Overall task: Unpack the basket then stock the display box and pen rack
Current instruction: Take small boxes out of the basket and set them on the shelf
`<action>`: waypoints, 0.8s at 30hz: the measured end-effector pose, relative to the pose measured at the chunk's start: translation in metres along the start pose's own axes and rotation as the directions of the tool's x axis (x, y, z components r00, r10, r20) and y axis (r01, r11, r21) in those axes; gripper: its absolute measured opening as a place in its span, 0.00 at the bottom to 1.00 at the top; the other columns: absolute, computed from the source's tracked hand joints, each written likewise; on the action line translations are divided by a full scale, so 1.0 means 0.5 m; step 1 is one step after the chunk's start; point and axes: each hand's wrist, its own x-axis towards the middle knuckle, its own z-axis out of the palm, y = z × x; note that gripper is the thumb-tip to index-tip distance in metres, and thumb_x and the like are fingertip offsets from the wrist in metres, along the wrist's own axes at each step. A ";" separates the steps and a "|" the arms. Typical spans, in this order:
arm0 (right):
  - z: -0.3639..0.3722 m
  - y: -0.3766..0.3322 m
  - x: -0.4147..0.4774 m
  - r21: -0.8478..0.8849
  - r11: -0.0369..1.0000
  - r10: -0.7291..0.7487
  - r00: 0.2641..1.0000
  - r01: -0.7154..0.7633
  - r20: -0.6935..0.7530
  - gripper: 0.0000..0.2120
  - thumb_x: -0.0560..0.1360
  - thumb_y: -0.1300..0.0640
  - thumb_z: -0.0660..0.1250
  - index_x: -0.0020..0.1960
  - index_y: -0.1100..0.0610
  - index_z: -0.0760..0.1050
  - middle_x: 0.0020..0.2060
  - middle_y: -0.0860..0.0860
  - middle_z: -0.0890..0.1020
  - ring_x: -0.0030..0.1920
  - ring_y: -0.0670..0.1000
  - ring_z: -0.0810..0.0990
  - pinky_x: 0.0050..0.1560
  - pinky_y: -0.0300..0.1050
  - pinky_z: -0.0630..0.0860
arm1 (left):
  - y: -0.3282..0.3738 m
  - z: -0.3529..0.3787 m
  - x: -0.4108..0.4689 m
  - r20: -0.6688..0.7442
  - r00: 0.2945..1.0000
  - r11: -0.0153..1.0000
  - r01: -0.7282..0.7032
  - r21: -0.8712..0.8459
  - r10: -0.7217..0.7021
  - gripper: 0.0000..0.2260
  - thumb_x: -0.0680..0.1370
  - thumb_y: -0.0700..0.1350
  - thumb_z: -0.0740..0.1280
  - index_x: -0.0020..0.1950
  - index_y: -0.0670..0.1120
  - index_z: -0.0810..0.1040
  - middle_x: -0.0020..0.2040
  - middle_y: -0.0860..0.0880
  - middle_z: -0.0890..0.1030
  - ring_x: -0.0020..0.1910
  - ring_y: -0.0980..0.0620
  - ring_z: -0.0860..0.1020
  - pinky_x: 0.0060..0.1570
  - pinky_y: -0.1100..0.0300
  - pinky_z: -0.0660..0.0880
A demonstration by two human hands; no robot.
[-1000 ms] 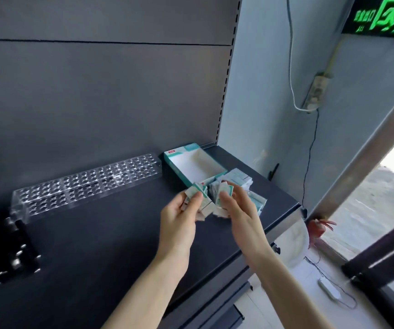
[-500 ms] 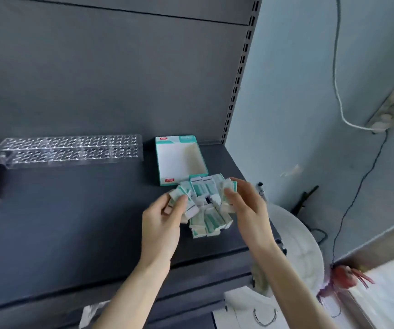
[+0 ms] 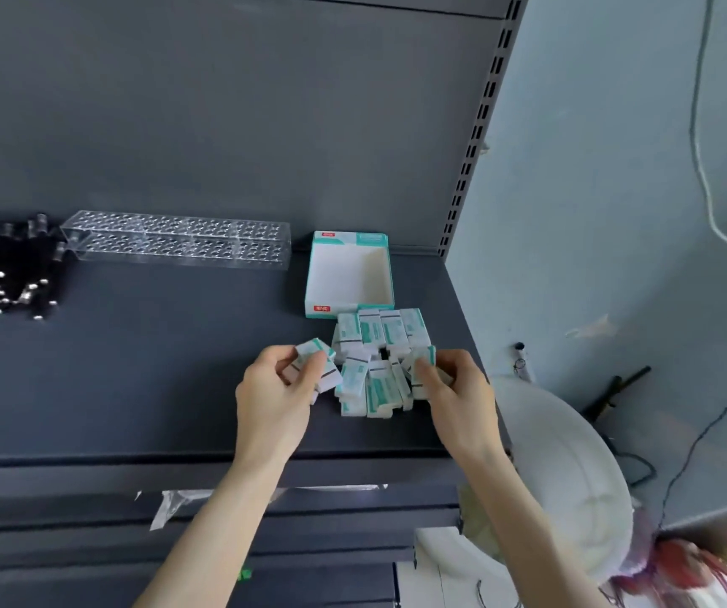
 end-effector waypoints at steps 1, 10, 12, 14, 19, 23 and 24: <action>0.000 -0.001 0.001 -0.031 1.000 -0.002 1.000 0.002 -0.002 0.09 0.77 0.51 0.64 0.52 0.56 0.74 0.47 0.49 0.81 0.48 0.49 0.78 0.45 0.43 0.76 | 0.000 -0.004 0.003 0.000 1.000 1.000 -0.001 0.018 0.001 0.05 0.74 0.49 0.71 0.44 0.49 0.79 0.29 0.55 0.78 0.31 0.55 0.77 0.34 0.64 0.70; -0.009 -0.002 -0.007 -0.140 0.989 -0.046 0.998 0.038 -0.049 0.12 0.76 0.49 0.65 0.52 0.56 0.78 0.47 0.49 0.76 0.51 0.52 0.76 0.54 0.51 0.74 | 0.014 -0.012 0.002 0.057 0.990 0.944 -0.140 0.298 0.129 0.08 0.74 0.50 0.71 0.43 0.46 0.79 0.33 0.52 0.80 0.34 0.52 0.77 0.35 0.62 0.72; -0.012 0.000 -0.010 -0.136 0.990 -0.054 0.997 0.046 -0.052 0.11 0.75 0.49 0.66 0.52 0.55 0.78 0.46 0.49 0.78 0.47 0.50 0.77 0.52 0.51 0.75 | 0.014 -0.012 -0.003 0.061 0.987 0.920 -0.159 0.358 0.146 0.10 0.75 0.51 0.69 0.44 0.44 0.80 0.36 0.47 0.80 0.38 0.46 0.77 0.41 0.54 0.74; -0.010 0.000 -0.014 -0.130 0.990 -0.065 0.996 0.056 -0.062 0.11 0.75 0.49 0.67 0.53 0.54 0.77 0.46 0.49 0.79 0.44 0.50 0.78 0.49 0.51 0.76 | 0.012 -0.012 -0.007 0.051 0.984 0.890 -0.178 0.420 0.173 0.11 0.76 0.51 0.68 0.45 0.43 0.81 0.39 0.47 0.76 0.38 0.45 0.76 0.42 0.54 0.72; -0.001 -0.009 -0.011 -0.160 0.984 -0.087 0.994 0.076 -0.064 0.10 0.75 0.48 0.66 0.49 0.54 0.74 0.44 0.49 0.81 0.42 0.49 0.79 0.44 0.50 0.77 | 0.013 -0.008 -0.013 0.079 0.972 0.845 -0.230 0.483 0.220 0.12 0.79 0.50 0.63 0.50 0.43 0.81 0.42 0.48 0.77 0.38 0.48 0.77 0.41 0.55 0.72; 0.001 -0.011 -0.012 -0.176 0.978 -0.119 0.992 0.111 -0.033 0.10 0.76 0.49 0.65 0.51 0.55 0.74 0.45 0.50 0.81 0.44 0.50 0.79 0.44 0.50 0.78 | 0.017 -0.013 -0.016 0.091 0.953 0.799 -0.293 0.526 0.290 0.09 0.79 0.49 0.63 0.51 0.45 0.79 0.44 0.49 0.82 0.40 0.49 0.78 0.43 0.51 0.76; 0.000 -0.011 -0.012 -0.193 0.974 -0.127 0.992 0.120 -0.025 0.11 0.77 0.48 0.64 0.51 0.56 0.75 0.46 0.50 0.81 0.45 0.50 0.79 0.44 0.50 0.78 | 0.017 -0.014 -0.017 0.101 0.951 0.788 -0.300 0.538 0.293 0.09 0.79 0.49 0.63 0.49 0.46 0.79 0.44 0.49 0.82 0.39 0.50 0.78 0.40 0.54 0.75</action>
